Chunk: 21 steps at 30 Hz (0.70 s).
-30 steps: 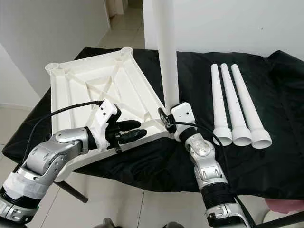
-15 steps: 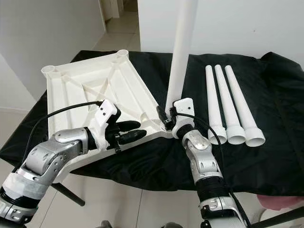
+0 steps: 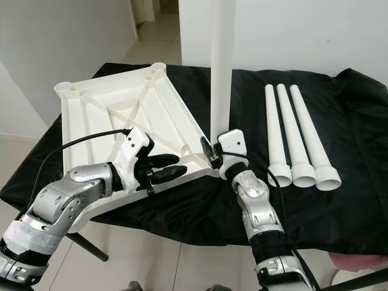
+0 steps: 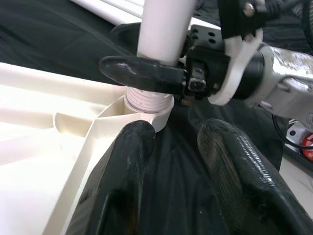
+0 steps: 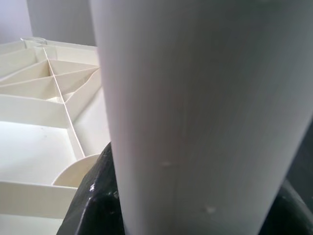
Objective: Building children table
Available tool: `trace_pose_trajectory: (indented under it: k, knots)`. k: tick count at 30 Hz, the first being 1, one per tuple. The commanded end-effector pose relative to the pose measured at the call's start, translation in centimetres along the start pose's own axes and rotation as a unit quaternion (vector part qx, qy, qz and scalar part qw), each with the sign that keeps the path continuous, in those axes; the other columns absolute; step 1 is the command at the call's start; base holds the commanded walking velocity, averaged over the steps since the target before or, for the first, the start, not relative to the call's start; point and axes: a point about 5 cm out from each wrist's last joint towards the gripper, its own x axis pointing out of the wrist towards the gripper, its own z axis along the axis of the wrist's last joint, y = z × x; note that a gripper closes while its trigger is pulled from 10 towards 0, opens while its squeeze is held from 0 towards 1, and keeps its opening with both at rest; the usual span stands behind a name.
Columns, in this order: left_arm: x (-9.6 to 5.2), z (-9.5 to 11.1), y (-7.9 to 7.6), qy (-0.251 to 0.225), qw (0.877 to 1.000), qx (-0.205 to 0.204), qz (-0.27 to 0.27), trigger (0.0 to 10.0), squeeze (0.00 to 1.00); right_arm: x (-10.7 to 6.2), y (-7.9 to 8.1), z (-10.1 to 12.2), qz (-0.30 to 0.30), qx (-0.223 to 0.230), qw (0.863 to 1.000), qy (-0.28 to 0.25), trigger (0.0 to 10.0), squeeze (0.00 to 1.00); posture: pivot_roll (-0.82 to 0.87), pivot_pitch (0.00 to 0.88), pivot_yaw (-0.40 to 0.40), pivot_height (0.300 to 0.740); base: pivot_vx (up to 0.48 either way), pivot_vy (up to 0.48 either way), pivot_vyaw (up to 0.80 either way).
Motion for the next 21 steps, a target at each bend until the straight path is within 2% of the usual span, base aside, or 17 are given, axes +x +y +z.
trace_pose_trajectory:
  k: [1, 5, 10, 18, 21]
  knots:
    - [-0.19, 0.01, -0.2, 0.002, 1.0, 0.0, -0.026, 10.0, 0.0, -1.65, 1.29, -3.05, 0.019, 0.01, 0.997, 0.068, 10.0, 0.0, -0.03, 0.05, 0.067, 0.74, 0.0, 0.0, 0.0]
    - [-0.19, 0.02, -0.18, 0.002, 1.0, 0.0, -0.026, 10.0, 0.0, -1.69, 1.44, -3.02, 0.02, 0.015, 0.997, 0.066, 10.0, 0.0, -0.03, 0.05, 0.067, 0.74, 0.0, 0.0, 0.0]
    - [-0.07, 0.16, -0.08, 0.002, 1.0, 0.003, -0.029, 10.0, 0.0, -1.33, 1.57, -2.9, 0.041, 0.046, 0.995, 0.082, 10.0, 0.0, -0.03, 0.046, 0.07, 0.74, 0.0, 0.0, 0.0]
    - [0.01, 0.4, 0.24, -0.002, 1.0, 0.006, -0.023, 10.0, 0.0, -0.81, 0.69, -2.57, 0.086, 0.029, 0.989, 0.12, 10.0, 0.0, -0.03, 0.043, 0.068, 0.74, 0.0, 0.0, 0.0]
    - [0.11, 0.66, 0.44, -0.009, 1.0, 0.009, -0.016, 10.0, 0.0, -0.73, 0.88, -2.37, 0.109, 0.016, 0.985, 0.131, 10.0, 0.0, -0.03, 0.034, 0.057, 0.74, 0.0, 0.0, 0.0]
